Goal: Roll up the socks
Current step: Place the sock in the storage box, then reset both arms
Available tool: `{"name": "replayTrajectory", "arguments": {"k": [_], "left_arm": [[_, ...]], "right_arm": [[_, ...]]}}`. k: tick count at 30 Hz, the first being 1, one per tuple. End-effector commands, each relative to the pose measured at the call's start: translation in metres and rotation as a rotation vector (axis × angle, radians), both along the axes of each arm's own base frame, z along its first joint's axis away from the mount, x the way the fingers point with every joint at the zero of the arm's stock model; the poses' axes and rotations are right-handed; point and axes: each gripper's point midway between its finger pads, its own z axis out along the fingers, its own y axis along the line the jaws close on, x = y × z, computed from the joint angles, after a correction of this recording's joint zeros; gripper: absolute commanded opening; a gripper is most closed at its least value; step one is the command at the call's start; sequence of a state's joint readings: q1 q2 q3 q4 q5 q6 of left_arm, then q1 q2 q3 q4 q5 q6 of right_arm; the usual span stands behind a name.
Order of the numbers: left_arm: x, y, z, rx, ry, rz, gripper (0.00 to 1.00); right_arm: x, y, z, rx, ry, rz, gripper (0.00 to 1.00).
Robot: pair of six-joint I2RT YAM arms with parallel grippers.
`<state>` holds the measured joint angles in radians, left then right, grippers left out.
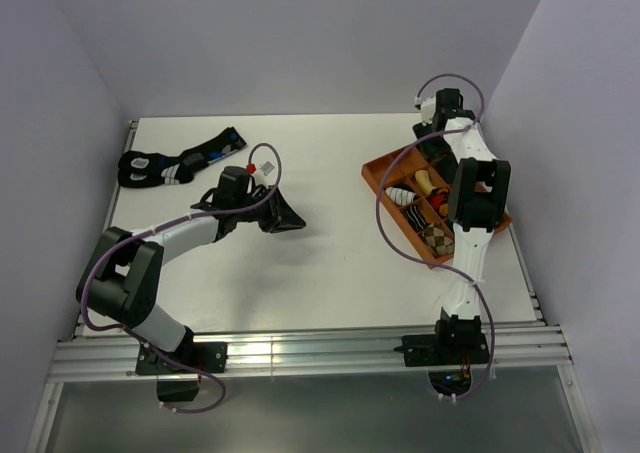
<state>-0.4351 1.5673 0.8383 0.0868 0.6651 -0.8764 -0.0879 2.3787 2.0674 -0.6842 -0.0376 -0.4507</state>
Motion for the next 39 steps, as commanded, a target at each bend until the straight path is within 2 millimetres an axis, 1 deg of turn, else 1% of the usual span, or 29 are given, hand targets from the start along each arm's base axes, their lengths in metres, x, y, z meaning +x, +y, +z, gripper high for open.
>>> {"name": "replayTrajectory", "arguments": {"k": [1, 3, 8, 9, 18, 19, 24, 26, 27, 28, 29, 30, 31, 32, 33, 34, 35, 36, 37, 38, 39], "left_arm": [[0.012, -0.004, 0.018, -0.022, -0.077, -0.015, 0.26], [0.012, -0.005, 0.018, -0.021, -0.077, -0.017, 0.26], [0.013, -0.006, 0.017, -0.021, -0.076, -0.019, 0.26], [0.013, -0.006, 0.019, -0.024, -0.080, -0.021, 0.26], [0.015, -0.006, 0.015, -0.010, -0.075, -0.025, 0.26], [0.016, -0.006, 0.015, -0.010, -0.078, -0.025, 0.26], [0.015, -0.006, 0.016, -0.007, -0.081, -0.030, 0.26], [0.015, -0.005, 0.020, -0.008, -0.091, -0.028, 0.26], [0.015, -0.004, 0.022, -0.006, -0.096, -0.027, 0.27], [0.015, -0.004, 0.023, -0.004, -0.100, -0.026, 0.27], [0.014, -0.003, 0.027, -0.004, -0.111, -0.025, 0.27], [0.014, -0.003, 0.030, -0.006, -0.115, -0.023, 0.27], [0.013, -0.003, 0.033, -0.009, -0.122, -0.024, 0.27], [0.012, -0.002, 0.038, -0.012, -0.133, -0.024, 0.27], [0.014, -0.001, 0.041, -0.006, -0.151, -0.019, 0.27], [0.014, 0.000, 0.043, 0.001, -0.157, -0.016, 0.27], [0.014, 0.001, 0.047, 0.001, -0.169, -0.012, 0.27], [0.013, 0.002, 0.048, 0.004, -0.175, -0.011, 0.27], [0.011, 0.003, 0.055, -0.002, -0.191, -0.006, 0.27], [0.010, 0.005, 0.057, 0.000, -0.198, -0.002, 0.27], [0.009, 0.008, 0.057, 0.010, -0.204, 0.007, 0.27]], "right_arm": [[-0.013, 0.001, 0.025, 0.015, -0.001, -0.018, 0.60], [-0.013, 0.001, 0.028, 0.017, -0.006, -0.016, 0.63], [-0.013, 0.001, 0.038, 0.014, -0.024, -0.019, 0.64], [-0.013, 0.002, 0.038, 0.017, -0.026, -0.017, 0.65], [-0.011, 0.013, 0.061, 0.067, -0.068, 0.009, 0.68], [-0.011, 0.013, 0.066, 0.068, -0.078, 0.009, 0.68], [-0.011, 0.016, 0.076, 0.082, -0.105, 0.016, 0.70], [-0.013, 0.018, 0.081, 0.093, -0.107, 0.021, 0.69], [-0.014, 0.020, 0.083, 0.097, -0.114, 0.027, 0.69], [-0.015, 0.023, 0.095, 0.109, -0.137, 0.035, 0.70], [-0.015, 0.024, 0.099, 0.113, -0.153, 0.040, 0.70], [-0.019, 0.026, 0.099, 0.117, -0.152, 0.042, 0.70], [-0.022, 0.029, 0.116, 0.122, -0.186, 0.048, 0.70], [-0.022, 0.032, 0.123, 0.127, -0.211, 0.055, 0.71], [-0.030, 0.038, 0.120, 0.139, -0.200, 0.062, 0.71], [-0.035, 0.047, 0.138, 0.149, -0.232, 0.078, 0.71], [-0.039, 0.056, 0.145, 0.167, -0.250, 0.098, 0.71], [-0.048, 0.062, 0.141, 0.179, -0.237, 0.104, 0.72], [-0.056, 0.076, 0.158, 0.192, -0.268, 0.132, 0.72], [-0.063, 0.085, 0.164, 0.210, -0.276, 0.155, 0.73], [-0.077, 0.091, 0.172, 0.224, -0.287, 0.162, 0.73]]}}
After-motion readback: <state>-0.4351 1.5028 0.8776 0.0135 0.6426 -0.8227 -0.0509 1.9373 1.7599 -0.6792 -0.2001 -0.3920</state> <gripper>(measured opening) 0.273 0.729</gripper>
